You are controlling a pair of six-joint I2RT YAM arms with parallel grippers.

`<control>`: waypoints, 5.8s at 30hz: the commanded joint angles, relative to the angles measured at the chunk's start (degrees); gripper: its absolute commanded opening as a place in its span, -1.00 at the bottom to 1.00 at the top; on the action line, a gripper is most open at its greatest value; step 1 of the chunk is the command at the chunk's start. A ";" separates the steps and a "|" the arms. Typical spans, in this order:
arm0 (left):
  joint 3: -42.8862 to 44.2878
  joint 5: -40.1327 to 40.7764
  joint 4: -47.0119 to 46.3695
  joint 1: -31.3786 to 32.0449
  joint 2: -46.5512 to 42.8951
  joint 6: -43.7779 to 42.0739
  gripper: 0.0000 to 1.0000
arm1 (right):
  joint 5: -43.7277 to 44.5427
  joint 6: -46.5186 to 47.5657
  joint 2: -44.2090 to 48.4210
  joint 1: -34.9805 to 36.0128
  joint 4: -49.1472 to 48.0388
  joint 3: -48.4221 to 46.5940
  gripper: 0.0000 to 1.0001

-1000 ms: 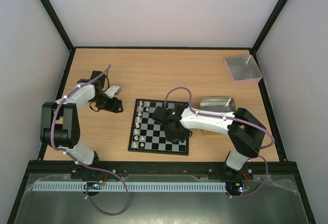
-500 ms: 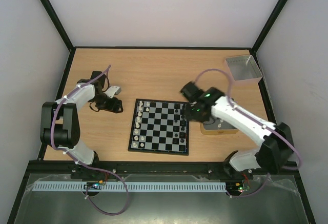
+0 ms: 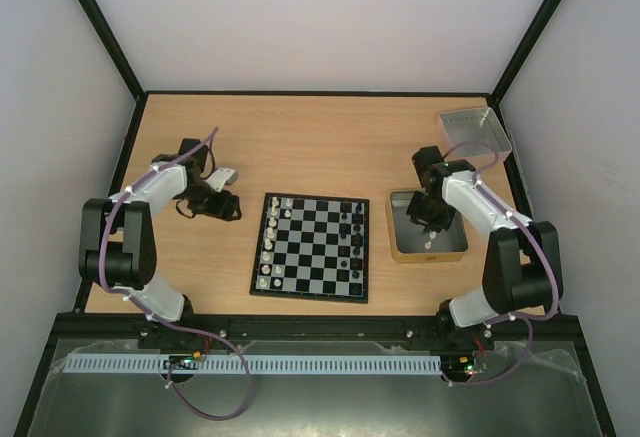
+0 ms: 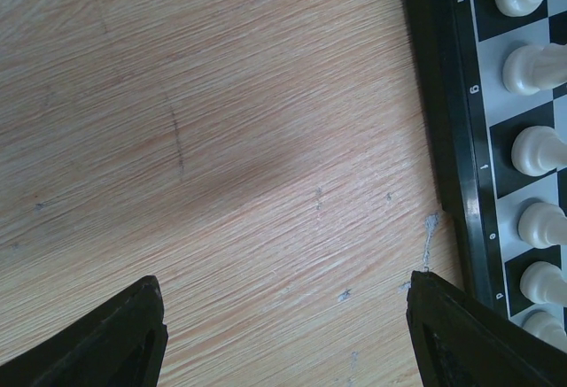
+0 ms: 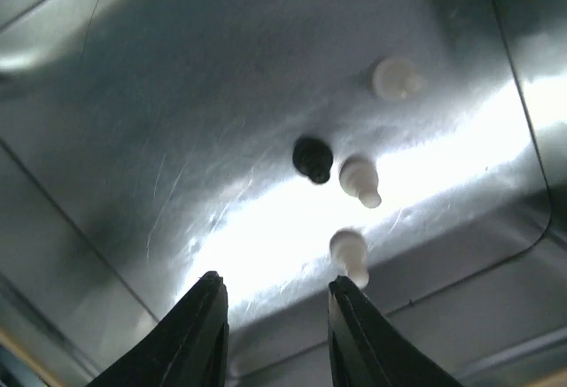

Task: Set up the chess pieces on the board
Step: Pick up the chess piece from the storage box, then place the chess piece on the chessboard, then pick up the chess piece from the storage box.

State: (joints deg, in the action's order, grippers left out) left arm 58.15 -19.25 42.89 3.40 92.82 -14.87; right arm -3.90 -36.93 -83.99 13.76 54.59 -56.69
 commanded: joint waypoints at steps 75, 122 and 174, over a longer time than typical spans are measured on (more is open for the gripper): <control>0.62 2.34 1.50 4.42 -6.67 -0.16 0.50 | -2.11 -13.57 -3.81 51.80 4.93 -9.27 -0.91; -0.32 2.80 0.78 4.51 -6.59 0.27 0.50 | -6.29 -13.45 -7.07 51.82 -4.84 0.33 -0.81; -0.72 2.24 -0.19 5.39 -5.78 0.46 0.50 | -0.77 -3.24 -6.08 -16.43 -11.04 1.59 -0.50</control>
State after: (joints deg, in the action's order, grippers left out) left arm 58.11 -16.58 42.65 8.47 87.00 -14.83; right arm -5.50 -40.93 -88.88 -2.04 45.50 -56.36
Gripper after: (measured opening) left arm 0.750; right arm 0.249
